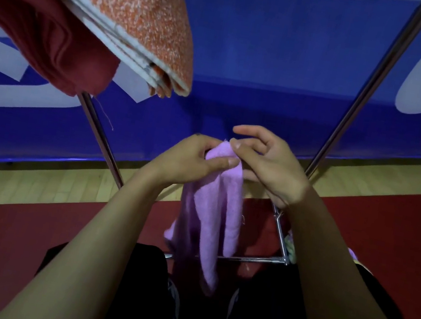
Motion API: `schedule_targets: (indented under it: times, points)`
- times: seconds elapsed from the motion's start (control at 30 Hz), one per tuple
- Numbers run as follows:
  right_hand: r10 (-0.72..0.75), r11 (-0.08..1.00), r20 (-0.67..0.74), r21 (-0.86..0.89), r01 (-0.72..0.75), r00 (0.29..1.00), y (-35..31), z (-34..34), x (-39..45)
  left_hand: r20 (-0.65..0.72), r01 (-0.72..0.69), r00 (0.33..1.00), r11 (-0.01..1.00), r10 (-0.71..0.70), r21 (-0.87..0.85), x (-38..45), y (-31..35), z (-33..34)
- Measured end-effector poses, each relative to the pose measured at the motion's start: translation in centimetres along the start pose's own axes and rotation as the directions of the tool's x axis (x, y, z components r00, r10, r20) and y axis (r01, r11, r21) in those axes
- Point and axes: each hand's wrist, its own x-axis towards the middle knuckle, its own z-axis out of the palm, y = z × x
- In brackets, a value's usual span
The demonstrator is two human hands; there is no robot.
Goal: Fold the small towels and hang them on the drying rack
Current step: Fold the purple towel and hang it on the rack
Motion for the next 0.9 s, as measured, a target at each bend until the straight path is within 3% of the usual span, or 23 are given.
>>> schedule_targets:
  times: [0.1, 0.23, 0.33, 0.43, 0.5, 0.57, 0.63, 0.8, 0.9]
  points:
    - [0.139, 0.989, 0.117, -0.075, -0.131, 0.983, 0.1, 0.2, -0.4, -0.020, 0.056, 0.998, 0.998, -0.055, 0.032, 0.1, -0.5, 0.1]
    - [0.157, 0.986, 0.079, -0.074, -0.152, 0.984, 0.8, 0.9, -0.4, -0.070, 0.065, 0.996, 0.995, -0.059, 0.080, 0.2, -0.6, 0.0]
    - [0.155, 0.975, 0.065, -0.173, -0.142, 0.986, 1.4, 0.5, -0.2, -0.154, 0.055, 0.987, 0.993, -0.038, 0.108, 0.1, -0.6, -0.5]
    - [0.241, 0.932, 0.146, -0.311, -0.187, 0.959, 2.3, 0.5, -0.1, -0.233, 0.038, 0.971, 0.997, -0.052, -0.062, -0.2, 0.0, -1.0]
    - [0.251, 0.824, 0.204, -0.558, -0.098, 0.946, 3.0, 0.7, -0.1, -0.262, 0.020, 0.962, 0.979, -0.073, -0.201, -0.5, 0.4, -1.4]
    - [0.245, 0.632, 0.219, -0.775, 0.015, 0.944, 3.1, 0.8, -0.4, -0.230, -0.015, 0.971, 0.950, -0.060, -0.313, -0.8, 0.6, -1.8]
    - [0.238, 0.463, 0.198, -0.884, 0.068, 0.951, 2.9, 0.4, -0.7, -0.160, -0.024, 0.986, 0.907, -0.048, -0.421, -1.1, 1.0, -2.0]
    - [0.310, 0.360, 0.137, -0.933, 0.017, 0.941, 3.2, -1.1, -0.4, -0.059, 0.021, 0.996, 0.798, -0.071, -0.602, -1.7, 2.4, -1.8]
    - [0.428, 0.291, 0.159, -0.956, 0.031, 0.890, 3.5, -0.7, -0.3, 0.009, 0.038, 0.999, 0.731, -0.043, -0.682, -1.8, 2.5, -1.8]
